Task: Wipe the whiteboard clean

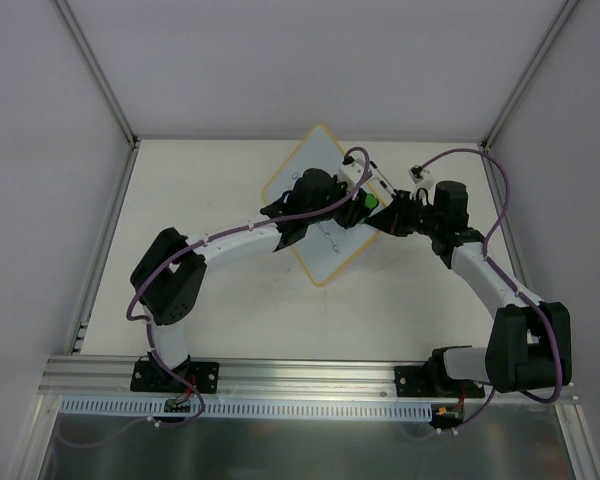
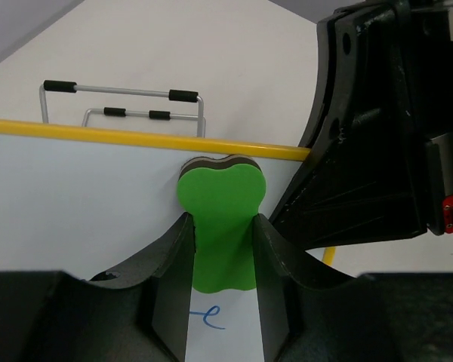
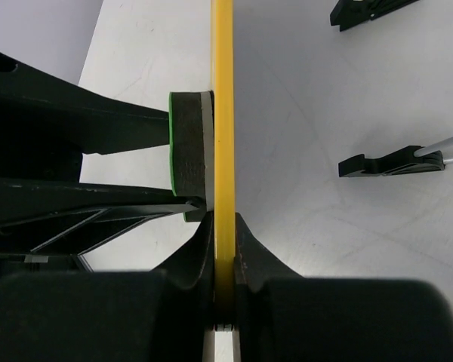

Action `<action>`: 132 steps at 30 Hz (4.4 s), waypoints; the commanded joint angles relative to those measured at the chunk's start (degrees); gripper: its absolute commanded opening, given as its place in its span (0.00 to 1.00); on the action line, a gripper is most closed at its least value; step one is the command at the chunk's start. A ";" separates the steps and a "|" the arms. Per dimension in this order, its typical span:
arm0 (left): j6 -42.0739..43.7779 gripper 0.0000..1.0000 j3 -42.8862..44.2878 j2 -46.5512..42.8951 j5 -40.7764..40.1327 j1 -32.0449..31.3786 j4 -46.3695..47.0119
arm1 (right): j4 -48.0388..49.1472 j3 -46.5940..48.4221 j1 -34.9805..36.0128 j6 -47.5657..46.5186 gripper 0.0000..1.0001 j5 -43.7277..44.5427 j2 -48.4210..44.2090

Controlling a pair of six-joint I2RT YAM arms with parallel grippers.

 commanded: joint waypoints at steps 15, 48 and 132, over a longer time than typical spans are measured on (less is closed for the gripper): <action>-6.90 0.00 -6.61 1.82 -6.71 14.43 -2.99 | 4.88 0.43 4.03 -11.62 0.00 -5.71 -2.40; -17.00 0.00 1.92 9.83 4.80 7.50 -2.12 | 3.82 -0.18 4.12 -11.00 0.00 -6.50 -3.11; -46.53 0.00 -31.73 -3.36 -17.69 3.80 8.87 | 7.60 -6.86 4.82 -6.08 0.00 -3.86 -5.48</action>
